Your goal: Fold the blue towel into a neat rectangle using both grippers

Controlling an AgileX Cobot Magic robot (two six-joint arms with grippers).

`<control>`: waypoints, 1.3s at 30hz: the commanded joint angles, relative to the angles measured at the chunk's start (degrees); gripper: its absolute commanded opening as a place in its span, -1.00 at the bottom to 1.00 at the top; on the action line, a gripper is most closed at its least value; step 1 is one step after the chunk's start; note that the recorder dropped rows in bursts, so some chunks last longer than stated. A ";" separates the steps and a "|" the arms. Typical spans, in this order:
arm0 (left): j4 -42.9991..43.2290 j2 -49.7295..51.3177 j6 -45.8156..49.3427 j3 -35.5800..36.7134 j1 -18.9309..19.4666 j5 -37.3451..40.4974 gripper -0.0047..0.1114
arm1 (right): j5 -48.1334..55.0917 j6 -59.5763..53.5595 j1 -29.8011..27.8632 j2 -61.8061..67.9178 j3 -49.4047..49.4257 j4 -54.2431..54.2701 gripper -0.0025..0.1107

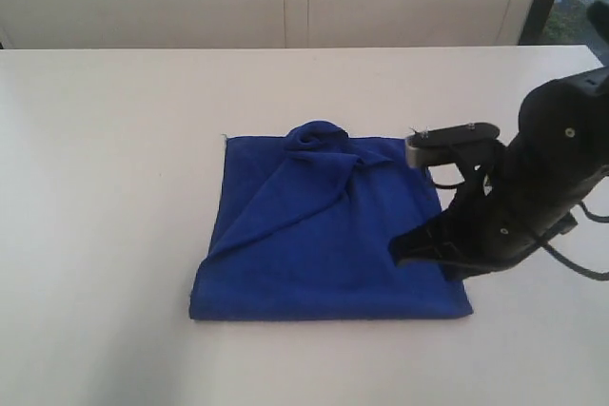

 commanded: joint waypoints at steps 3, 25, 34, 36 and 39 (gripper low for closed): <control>-0.28 -0.41 0.15 0.40 0.25 0.28 -0.92 | -9.11 -0.31 -0.23 -6.07 -0.06 -3.05 -0.96; -0.28 -0.41 0.15 0.40 0.25 0.28 -0.92 | -1.52 -5.58 -10.84 -14.42 1.76 -3.05 -0.96; -0.28 -0.41 0.15 0.40 0.25 0.28 -0.92 | -8.37 -5.46 -10.84 -14.42 6.26 -2.59 -0.96; -0.28 -0.41 0.15 0.40 0.25 0.28 -0.92 | -8.37 -5.46 -10.84 -14.42 6.26 -2.59 -0.96; -0.28 -0.41 0.15 0.40 0.25 0.14 -0.92 | -9.37 -5.46 -10.84 -14.42 6.26 -2.59 -0.96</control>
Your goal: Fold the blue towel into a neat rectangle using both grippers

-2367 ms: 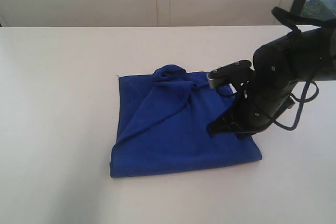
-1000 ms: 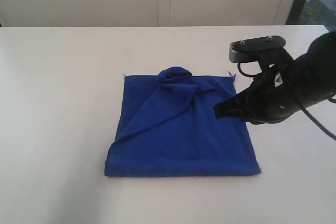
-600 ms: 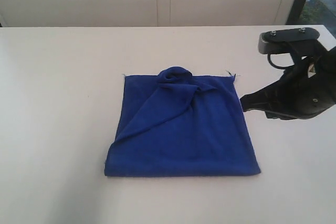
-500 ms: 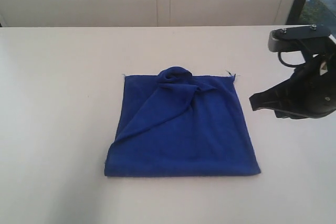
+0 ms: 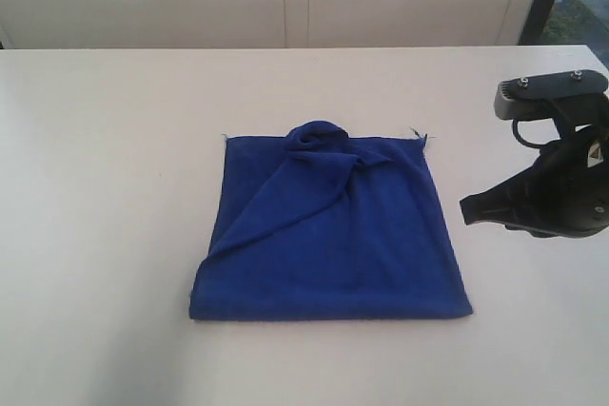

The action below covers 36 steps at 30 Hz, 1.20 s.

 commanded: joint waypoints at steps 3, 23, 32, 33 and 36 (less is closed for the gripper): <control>-0.38 -0.41 0.15 0.40 0.25 0.07 -0.92 | -2.25 -0.77 -0.43 -0.12 0.23 0.09 -0.96; -5.73 6.60 1.66 0.40 0.25 -5.82 -0.92 | -11.33 -10.00 -0.43 13.55 -7.71 13.75 -0.96; -5.73 10.32 2.13 0.40 0.25 -7.19 -0.92 | -14.30 -15.32 0.77 29.37 -19.54 18.20 -0.96; -5.73 10.42 2.41 0.40 0.25 -7.48 -0.92 | -15.11 -15.32 1.49 33.03 -21.46 18.20 -0.96; -5.73 10.32 2.76 1.19 0.25 -9.52 -0.92 | -15.14 -15.32 3.64 38.47 -25.40 18.20 -0.96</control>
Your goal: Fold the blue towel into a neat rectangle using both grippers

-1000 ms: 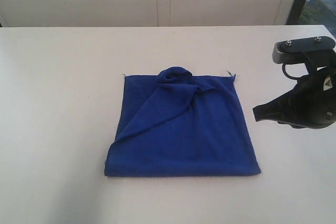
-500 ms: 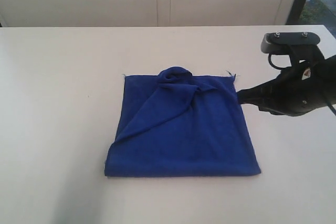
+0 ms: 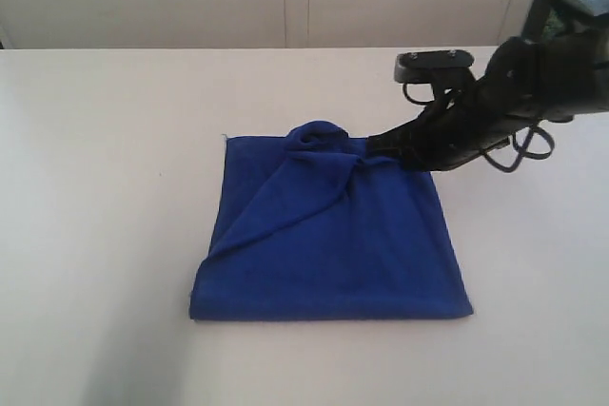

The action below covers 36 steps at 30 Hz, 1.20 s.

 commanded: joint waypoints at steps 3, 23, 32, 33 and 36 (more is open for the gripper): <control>-1.14 -0.14 0.51 1.81 0.25 -2.45 -0.92 | -0.96 -0.87 5.07 7.73 -7.17 1.59 -0.96; -1.54 -0.14 1.17 1.85 0.25 -2.67 -0.92 | 4.61 -1.15 12.85 3.00 -14.56 4.19 -0.96; -2.00 -0.14 1.14 1.85 0.25 -2.67 -0.92 | 7.46 10.14 5.33 7.02 -14.56 6.15 -0.79; -2.00 -0.14 1.14 1.85 0.25 -2.67 -0.92 | 6.70 11.37 5.33 8.34 -14.56 8.61 -0.66; -2.00 -0.14 1.14 1.85 0.25 -2.67 -0.92 | 5.35 15.47 5.23 9.38 -14.56 10.75 -0.54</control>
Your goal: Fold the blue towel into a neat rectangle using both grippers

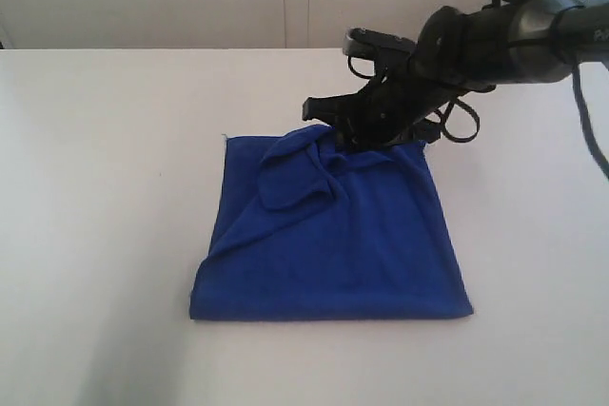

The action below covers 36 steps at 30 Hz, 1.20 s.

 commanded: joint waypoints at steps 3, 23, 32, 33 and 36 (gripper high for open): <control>-0.88 -0.12 0.00 0.28 0.25 0.11 -0.92 | -3.57 10.41 -0.75 1.36 -0.15 3.13 -0.52; -1.35 -0.12 0.00 0.28 0.25 0.11 -0.92 | -4.66 26.34 -2.80 3.42 0.54 5.08 -0.38; -1.49 -0.12 0.00 0.28 0.25 0.11 -0.92 | -5.77 26.13 -2.80 4.73 0.54 9.39 -0.38; -1.49 -0.12 0.00 0.28 0.25 0.11 -0.92 | -5.77 26.13 -2.70 4.73 0.54 10.00 -0.38; -1.49 -0.12 0.00 0.28 0.25 0.11 -0.92 | -5.97 26.02 -2.58 4.87 0.54 10.92 -0.38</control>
